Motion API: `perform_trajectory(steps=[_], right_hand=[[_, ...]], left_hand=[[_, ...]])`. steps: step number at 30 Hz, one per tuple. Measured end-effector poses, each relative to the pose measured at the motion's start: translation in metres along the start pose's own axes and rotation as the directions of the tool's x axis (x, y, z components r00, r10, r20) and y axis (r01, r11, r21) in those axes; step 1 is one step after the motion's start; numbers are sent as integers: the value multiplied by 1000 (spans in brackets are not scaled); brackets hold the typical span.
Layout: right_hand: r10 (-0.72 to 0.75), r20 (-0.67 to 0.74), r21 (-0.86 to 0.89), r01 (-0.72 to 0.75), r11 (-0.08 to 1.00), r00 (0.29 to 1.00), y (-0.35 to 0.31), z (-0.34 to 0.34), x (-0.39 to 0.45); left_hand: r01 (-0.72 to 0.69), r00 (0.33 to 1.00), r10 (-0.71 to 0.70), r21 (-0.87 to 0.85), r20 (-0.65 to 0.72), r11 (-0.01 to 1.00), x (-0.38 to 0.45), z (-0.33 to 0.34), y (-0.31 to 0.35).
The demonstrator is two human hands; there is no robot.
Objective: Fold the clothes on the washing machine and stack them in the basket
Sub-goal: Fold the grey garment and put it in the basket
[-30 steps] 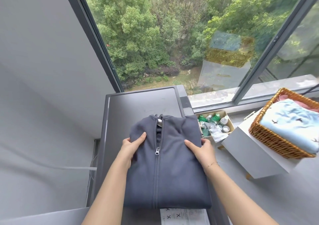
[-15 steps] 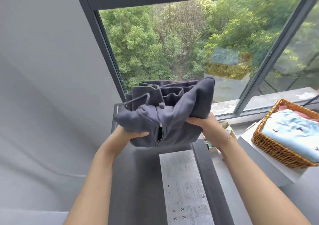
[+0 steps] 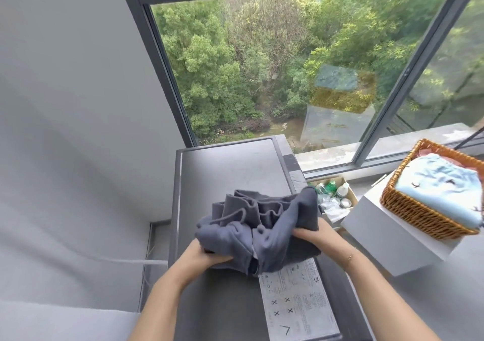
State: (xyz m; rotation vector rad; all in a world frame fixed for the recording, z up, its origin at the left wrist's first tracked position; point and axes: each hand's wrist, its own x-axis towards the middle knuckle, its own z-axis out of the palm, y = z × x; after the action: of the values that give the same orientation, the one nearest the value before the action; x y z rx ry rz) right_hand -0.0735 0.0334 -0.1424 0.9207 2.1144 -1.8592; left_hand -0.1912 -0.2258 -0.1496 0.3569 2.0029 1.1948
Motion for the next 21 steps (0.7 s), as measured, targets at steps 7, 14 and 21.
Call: perform_trajectory(steps=[7,14,21], right_hand=[[167,-230,30,-164,986,959,-24,18,46],[184,-349,-189,-261,947,919,-29,21,72],[178,-330,-280,-276,919,927,-29,21,78]], left_hand=[[131,913,-289,-463,-287,876,22,17,6],[296,820,-487,-506,-301,810,40,8,21],[-392,428,850,784,-308,482,32,32,66]])
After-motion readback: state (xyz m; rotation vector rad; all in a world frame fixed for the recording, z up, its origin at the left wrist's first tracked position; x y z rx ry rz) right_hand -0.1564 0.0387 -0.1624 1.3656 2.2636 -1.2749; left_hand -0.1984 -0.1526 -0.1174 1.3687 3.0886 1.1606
